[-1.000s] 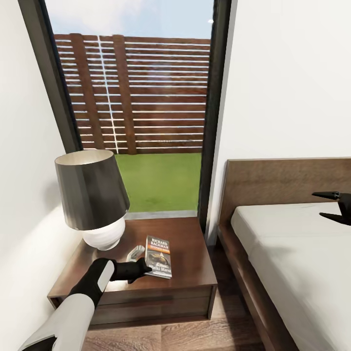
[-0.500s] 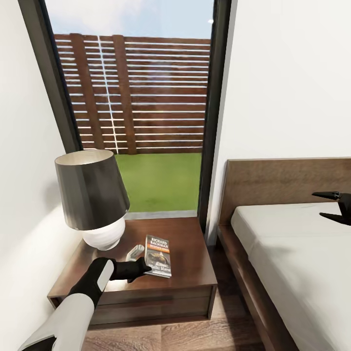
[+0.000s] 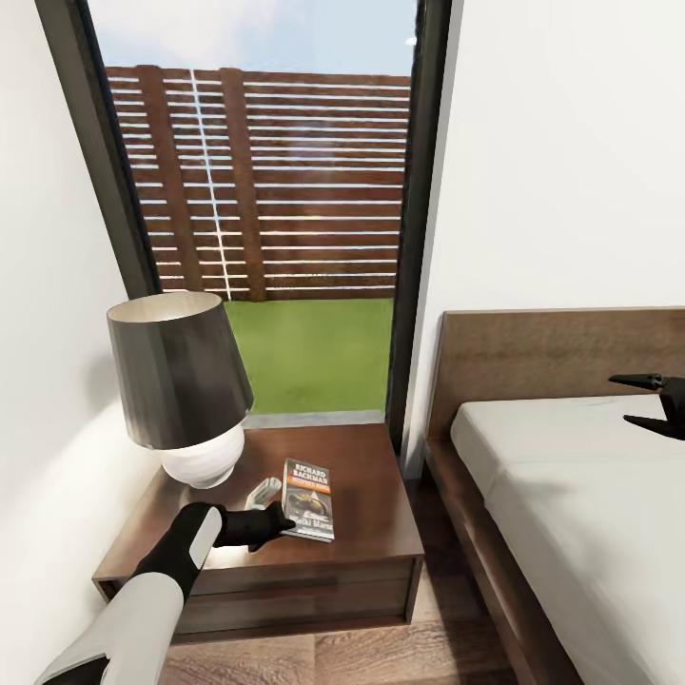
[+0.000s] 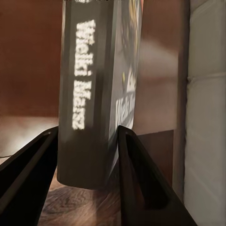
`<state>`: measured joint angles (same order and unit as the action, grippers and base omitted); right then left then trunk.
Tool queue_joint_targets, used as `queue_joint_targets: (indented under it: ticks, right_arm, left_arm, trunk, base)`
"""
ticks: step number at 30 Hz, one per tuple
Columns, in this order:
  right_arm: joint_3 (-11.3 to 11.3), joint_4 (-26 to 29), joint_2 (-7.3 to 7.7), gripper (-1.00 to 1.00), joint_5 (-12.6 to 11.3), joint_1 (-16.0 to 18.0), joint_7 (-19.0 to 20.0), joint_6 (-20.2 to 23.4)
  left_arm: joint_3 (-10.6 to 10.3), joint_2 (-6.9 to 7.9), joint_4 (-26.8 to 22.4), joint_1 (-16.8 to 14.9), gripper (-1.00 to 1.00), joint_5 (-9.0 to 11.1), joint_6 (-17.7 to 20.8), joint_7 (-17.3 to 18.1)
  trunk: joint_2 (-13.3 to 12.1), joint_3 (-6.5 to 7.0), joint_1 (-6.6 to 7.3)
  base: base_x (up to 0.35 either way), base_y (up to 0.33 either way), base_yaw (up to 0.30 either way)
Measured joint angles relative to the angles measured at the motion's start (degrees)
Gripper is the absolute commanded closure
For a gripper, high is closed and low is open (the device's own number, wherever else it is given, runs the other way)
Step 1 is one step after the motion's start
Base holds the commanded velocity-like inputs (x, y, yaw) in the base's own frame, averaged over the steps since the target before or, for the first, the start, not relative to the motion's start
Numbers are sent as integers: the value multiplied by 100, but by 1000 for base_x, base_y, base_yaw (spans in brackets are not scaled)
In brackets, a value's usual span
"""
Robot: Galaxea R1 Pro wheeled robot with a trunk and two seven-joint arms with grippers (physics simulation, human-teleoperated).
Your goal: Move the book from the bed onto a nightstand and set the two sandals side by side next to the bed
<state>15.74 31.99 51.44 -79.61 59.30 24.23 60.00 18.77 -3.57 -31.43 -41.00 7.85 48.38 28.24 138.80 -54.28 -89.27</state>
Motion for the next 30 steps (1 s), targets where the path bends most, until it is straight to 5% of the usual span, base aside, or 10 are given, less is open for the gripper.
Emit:
queue_joint_targets:
  ticks: [30]
  right_arm:
    - [2, 0, -9, -100, 7, 0, 0, 0]
  left_arm:
    - [0, -4, 0, 0, 100, 1, -1, 2]
  trunk:
    - [120, -54, -66]
  base:
    - [0, 0, 0]
